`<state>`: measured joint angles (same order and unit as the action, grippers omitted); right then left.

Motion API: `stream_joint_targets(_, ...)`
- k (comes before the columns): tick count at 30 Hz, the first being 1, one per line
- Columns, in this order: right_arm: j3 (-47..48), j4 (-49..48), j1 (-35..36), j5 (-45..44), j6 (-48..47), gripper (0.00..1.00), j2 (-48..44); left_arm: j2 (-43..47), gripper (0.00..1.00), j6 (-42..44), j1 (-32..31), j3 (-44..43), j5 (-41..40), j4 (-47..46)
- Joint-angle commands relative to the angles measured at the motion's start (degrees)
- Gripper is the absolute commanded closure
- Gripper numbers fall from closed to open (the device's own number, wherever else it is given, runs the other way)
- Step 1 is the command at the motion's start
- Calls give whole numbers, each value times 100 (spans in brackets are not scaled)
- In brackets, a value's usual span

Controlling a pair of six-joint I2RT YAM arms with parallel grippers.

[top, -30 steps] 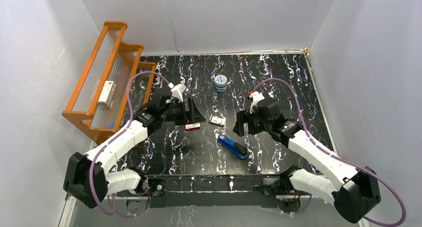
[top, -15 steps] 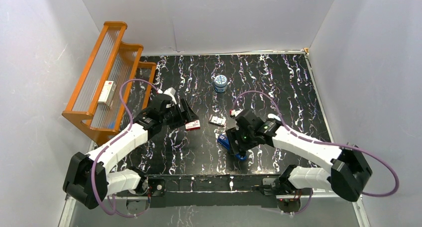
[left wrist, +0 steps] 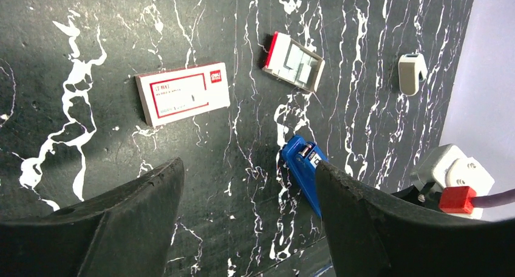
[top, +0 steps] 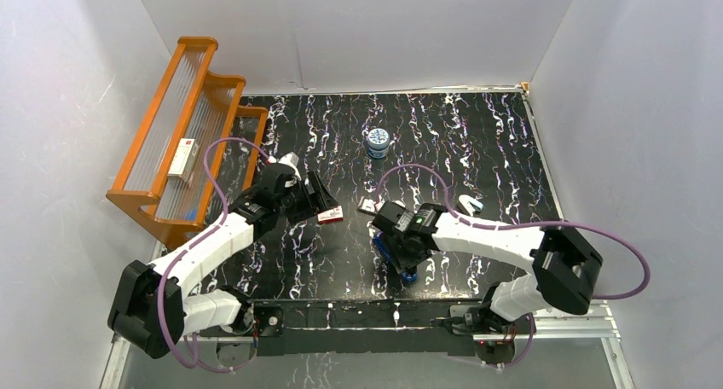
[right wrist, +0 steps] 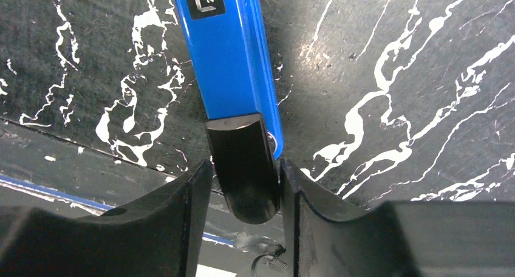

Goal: Load the staples into the stapler

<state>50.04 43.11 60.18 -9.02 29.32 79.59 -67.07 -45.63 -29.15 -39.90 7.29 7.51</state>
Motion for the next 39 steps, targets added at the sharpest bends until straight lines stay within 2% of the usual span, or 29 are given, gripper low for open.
stream_joint_targets(1,372,547,221,-486,484,52,200,175,23,-74,-3,193,304,-63)
stream_joint_targets(3,464,522,262,-499,614,58,206,77,21,-117,-11,249,679,-108)
stream_joint_targets(7,691,216,265,-466,791,63,163,-52,20,-260,-27,510,1181,-242)
stream_joint_targets(13,748,-961,266,-311,1139,65,43,-67,23,-745,-167,1165,2010,-1238)
stream_joint_targets(21,461,-1994,249,-187,1891,66,-206,-455,20,-1224,-487,1552,2593,-2337)
stream_joint_targets(24,265,-2336,244,-108,2118,66,-295,-506,26,-1436,-554,1713,2639,-2704)
stream_joint_targets(26,213,-2444,238,-96,2248,66,-300,-550,37,-1424,-581,1688,2557,-2586)
stream_joint_targets(29,145,-2659,224,-92,2374,67,-317,-594,45,-1316,-606,1619,2461,-2407)
stream_joint_targets(34,54,-2985,175,53,2409,66,-345,-861,54,-1495,-610,1631,2714,-2851)
stream_joint_targets(39,-16,-3175,75,249,2451,66,-373,-1093,64,-1350,-610,1531,2601,-2670)
